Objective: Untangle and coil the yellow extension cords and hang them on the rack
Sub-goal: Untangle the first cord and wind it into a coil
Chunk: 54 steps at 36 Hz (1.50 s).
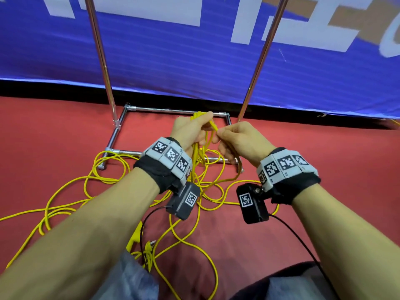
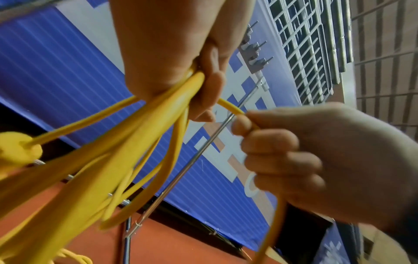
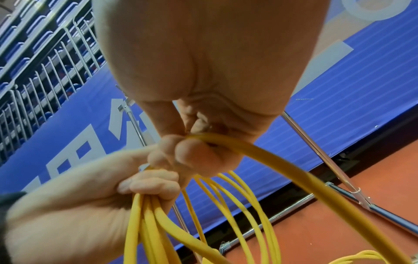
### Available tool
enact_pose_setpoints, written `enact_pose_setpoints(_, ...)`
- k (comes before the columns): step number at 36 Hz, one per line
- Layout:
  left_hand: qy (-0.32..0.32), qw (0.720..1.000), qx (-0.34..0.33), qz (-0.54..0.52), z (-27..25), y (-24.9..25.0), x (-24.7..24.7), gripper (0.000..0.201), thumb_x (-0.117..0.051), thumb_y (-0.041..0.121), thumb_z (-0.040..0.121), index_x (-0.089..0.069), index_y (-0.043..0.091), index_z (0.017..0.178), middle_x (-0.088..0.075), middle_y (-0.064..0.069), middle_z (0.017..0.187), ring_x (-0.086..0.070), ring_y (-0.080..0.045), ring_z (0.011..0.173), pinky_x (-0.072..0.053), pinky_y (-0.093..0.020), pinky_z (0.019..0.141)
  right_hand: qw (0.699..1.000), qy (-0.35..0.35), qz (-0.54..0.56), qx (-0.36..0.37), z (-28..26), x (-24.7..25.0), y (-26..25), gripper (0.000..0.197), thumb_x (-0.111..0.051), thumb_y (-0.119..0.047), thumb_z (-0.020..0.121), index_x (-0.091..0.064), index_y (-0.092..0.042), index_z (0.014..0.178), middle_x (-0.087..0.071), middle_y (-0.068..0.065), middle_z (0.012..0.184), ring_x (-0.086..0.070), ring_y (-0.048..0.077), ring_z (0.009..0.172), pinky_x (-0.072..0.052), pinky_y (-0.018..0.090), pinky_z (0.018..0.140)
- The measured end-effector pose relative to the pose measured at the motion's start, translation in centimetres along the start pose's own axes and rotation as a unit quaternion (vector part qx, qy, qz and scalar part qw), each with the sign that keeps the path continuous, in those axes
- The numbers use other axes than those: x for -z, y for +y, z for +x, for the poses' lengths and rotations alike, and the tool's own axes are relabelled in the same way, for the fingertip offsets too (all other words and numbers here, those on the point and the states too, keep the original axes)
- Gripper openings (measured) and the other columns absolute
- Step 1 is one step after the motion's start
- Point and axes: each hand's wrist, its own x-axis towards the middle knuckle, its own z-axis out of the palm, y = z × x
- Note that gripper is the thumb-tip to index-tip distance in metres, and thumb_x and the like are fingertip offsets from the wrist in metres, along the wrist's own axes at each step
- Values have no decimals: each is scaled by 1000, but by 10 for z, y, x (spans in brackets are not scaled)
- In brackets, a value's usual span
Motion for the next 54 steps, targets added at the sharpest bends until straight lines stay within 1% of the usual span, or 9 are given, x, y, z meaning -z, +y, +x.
enact_pose_setpoints(11,54,997,-20,47,-3,-1,-6,16,-65,13,67,-65,8,52,-42,-10,39,-31,-15,30,-25,-27,45,999,-18,15,-41,0,-3,8,32,-41,-14,102,-56,-3,76,-55,9,53,-50,14,36,-43,23,38)
enact_pose_setpoints(14,56,998,-29,9,2,2,-2,18,-61,14,57,-64,13,39,-55,-25,74,-28,-12,28,-23,-23,42,997,-38,35,-52,-7,4,9,27,-41,-7,101,-56,-2,79,-55,12,57,-52,17,39,-46,24,41)
enact_pose_setpoints(19,24,999,-38,-7,4,6,-1,15,-64,19,59,-65,8,50,-47,-20,71,-26,-11,27,-23,-18,35,996,-63,21,-52,-15,11,8,23,-42,-7,101,-56,-2,85,-57,17,66,-56,23,48,-43,20,42)
enact_pose_setpoints(23,-13,1000,-23,-5,7,-1,0,34,-62,16,90,-65,7,58,-58,-25,84,-28,-8,28,-26,-18,35,999,-52,-3,-14,-12,6,7,24,-41,-7,102,-56,-3,83,-57,15,63,-55,18,41,-42,20,40)
enact_pose_setpoints(29,-30,999,3,27,-3,-7,-8,26,-59,11,91,-63,5,66,-45,-5,39,-33,-10,27,-26,-18,34,1000,-9,7,14,2,-2,4,28,-41,-8,102,-57,-4,79,-59,3,53,-52,13,37,-44,23,42)
enact_pose_setpoints(36,40,998,-43,34,9,-1,5,45,-59,9,84,-65,16,40,-55,-30,81,-32,-12,29,-27,-22,40,998,-49,34,-33,-2,2,12,30,-45,-14,101,-58,-2,77,-59,14,60,-55,20,44,-47,24,45)
enact_pose_setpoints(43,31,999,-44,3,11,8,7,27,-64,16,71,-66,13,44,-57,-33,86,-31,-11,27,-26,-21,39,997,-62,6,-35,-6,8,18,27,-44,-13,102,-59,-1,81,-58,11,58,-52,20,42,-44,23,43)
enact_pose_setpoints(47,28,999,-41,-11,9,4,8,28,-58,10,91,-61,4,64,-61,-27,88,-31,-8,25,-27,-21,36,1000,-27,-11,-4,-4,6,17,29,-45,-14,101,-60,-4,79,-54,1,49,-44,16,37,-48,30,46)
enact_pose_setpoints(54,13,999,-35,-10,3,0,1,26,-59,10,90,-62,4,65,-60,-20,76,-33,-9,29,-30,-20,37,999,19,-15,34,3,-6,4,30,-45,-14,101,-61,-4,78,-48,-4,44,-36,11,35,-41,27,42)
